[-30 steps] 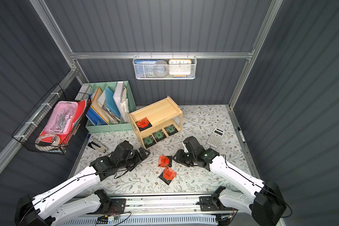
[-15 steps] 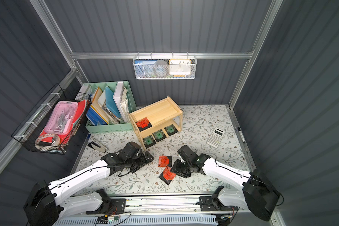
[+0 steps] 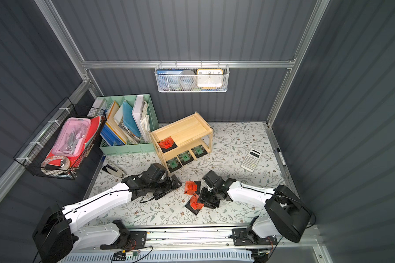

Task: Place the tea bags on the shelf by color
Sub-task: Pick up the tea bag from the center of the board.

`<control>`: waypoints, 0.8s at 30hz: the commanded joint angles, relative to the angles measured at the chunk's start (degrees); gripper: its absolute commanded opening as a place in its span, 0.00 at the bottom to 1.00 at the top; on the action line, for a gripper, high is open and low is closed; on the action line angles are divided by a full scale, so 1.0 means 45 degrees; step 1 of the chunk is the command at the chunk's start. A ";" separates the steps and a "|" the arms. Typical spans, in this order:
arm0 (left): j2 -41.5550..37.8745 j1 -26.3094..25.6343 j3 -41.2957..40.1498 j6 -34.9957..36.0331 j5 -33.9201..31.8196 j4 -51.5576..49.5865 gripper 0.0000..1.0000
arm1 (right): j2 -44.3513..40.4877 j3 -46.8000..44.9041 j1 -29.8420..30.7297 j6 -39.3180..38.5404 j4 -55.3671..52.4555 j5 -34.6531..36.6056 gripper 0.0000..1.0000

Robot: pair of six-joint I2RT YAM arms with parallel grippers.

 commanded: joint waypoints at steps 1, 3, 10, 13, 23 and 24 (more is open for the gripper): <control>0.0071 0.0019 0.0341 0.0405 0.0185 -0.0313 1.00 | 0.0306 0.0182 0.0025 0.0074 -0.0226 0.0140 0.47; 0.0109 0.0016 0.0341 0.0415 0.0221 -0.0305 1.00 | 0.0428 0.0218 0.0027 0.0055 -0.0299 0.0219 0.47; 0.0236 0.0022 0.0317 0.0550 0.0459 -0.0296 1.00 | 0.0921 0.0473 0.0035 -0.0071 0.0088 0.0299 0.47; 0.0283 0.0027 0.0244 0.0587 0.0569 -0.0205 1.00 | 0.1178 0.0725 0.0040 -0.0226 0.0403 0.0270 0.47; 0.0670 0.0009 -0.0047 0.0649 0.1045 0.0500 0.97 | 0.2130 0.1483 0.0025 -0.0472 0.1203 -0.0215 0.46; 0.0737 0.0013 -0.0066 0.0668 0.1115 0.0582 0.96 | 0.2187 0.1528 0.0030 -0.0495 0.1339 -0.0274 0.46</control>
